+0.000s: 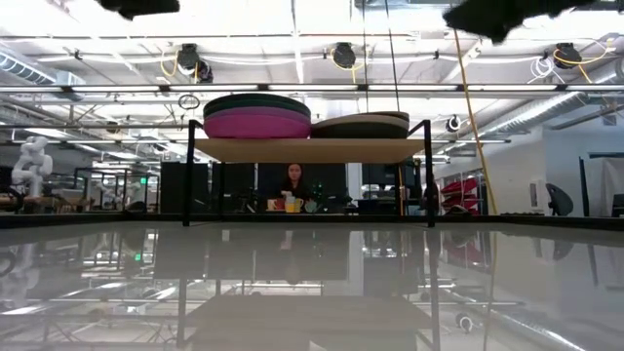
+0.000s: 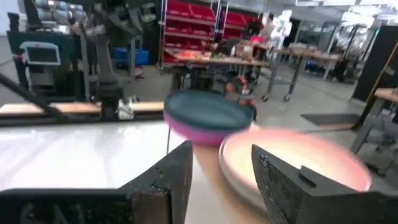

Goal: Place and stack plates onto a shelf
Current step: Return to Home Position

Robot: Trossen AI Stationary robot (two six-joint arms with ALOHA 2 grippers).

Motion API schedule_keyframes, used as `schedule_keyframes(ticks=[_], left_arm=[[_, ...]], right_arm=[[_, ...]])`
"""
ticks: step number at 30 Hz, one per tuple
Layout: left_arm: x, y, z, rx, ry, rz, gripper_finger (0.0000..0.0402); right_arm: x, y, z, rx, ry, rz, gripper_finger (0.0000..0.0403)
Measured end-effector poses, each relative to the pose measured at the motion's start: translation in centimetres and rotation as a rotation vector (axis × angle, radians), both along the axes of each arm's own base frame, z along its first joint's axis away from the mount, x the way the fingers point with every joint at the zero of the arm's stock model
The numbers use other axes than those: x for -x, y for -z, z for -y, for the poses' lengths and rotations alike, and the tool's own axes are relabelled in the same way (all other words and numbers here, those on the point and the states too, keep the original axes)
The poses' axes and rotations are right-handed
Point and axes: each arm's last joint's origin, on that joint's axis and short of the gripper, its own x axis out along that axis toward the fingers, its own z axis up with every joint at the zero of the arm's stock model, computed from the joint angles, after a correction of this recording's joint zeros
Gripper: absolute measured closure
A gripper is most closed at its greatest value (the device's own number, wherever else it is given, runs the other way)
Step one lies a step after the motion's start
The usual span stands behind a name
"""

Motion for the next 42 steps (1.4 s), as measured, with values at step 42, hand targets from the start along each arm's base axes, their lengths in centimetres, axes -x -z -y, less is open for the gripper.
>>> schedule_keyframes(ticks=[42], left_arm=[[2.8, 10.9, 0.7, 0.185, 0.026, 0.244, 0.0398]], right_arm=[[4.7, 10.0, -1.2, -0.073, -0.084, 0.045, 0.0402]])
